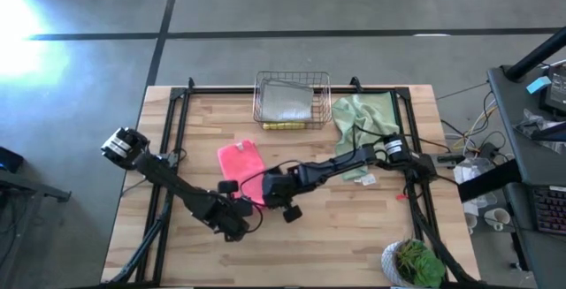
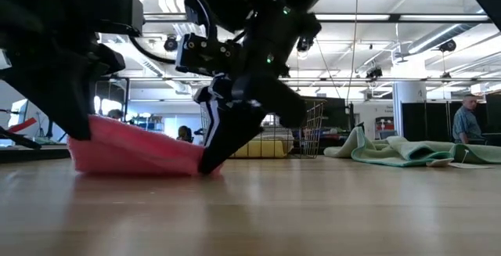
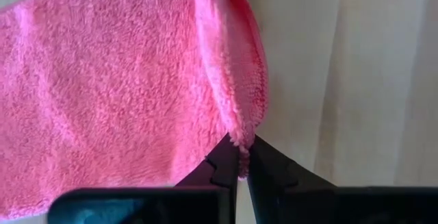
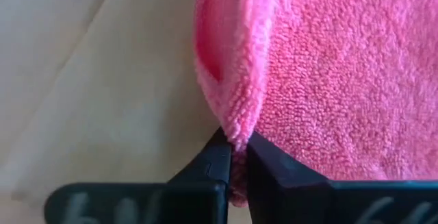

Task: Fold microfiber towels
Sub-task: Fold the pink towel

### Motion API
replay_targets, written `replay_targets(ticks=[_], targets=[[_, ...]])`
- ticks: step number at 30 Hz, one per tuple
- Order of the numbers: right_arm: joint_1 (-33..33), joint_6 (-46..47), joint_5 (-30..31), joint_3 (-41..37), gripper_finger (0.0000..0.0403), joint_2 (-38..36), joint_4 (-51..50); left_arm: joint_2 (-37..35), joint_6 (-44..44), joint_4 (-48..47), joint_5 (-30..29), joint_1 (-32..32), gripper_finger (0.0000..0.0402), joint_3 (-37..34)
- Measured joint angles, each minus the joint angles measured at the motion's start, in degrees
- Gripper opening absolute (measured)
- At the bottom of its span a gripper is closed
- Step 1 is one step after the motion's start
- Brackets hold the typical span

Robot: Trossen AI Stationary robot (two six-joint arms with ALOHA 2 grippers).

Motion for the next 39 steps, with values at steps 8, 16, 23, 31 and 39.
replay_targets(ticks=[8, 16, 23, 31, 39], targets=[[1.7, 8.4, -1.4, 8.8, 0.0010, -0.1, -15.3, -1.0, 0.0, 0.0, 4.7, 0.3, 0.0008, 1.2], [6.1, 15.0, -1.7, 17.0, 0.0009, -0.1, -26.9, -4.8, -2.7, 1.0, 17.3, 0.2, 0.0008, 5.8], [9.0, 20.7, -0.2, 25.0, 0.0009, -0.1, -37.0, -5.3, -7.6, 0.4, 28.0, -0.1, 0.0008, 9.6], [8.8, 21.8, 0.8, 25.4, 0.0009, -0.2, -37.1, -5.2, -9.0, 0.4, 20.8, -0.2, 0.0008, 9.5], [6.6, 24.4, 0.7, 25.7, 0.0009, -0.2, -35.8, -5.3, -9.1, -5.5, 15.1, -0.2, 0.0008, 9.6]])
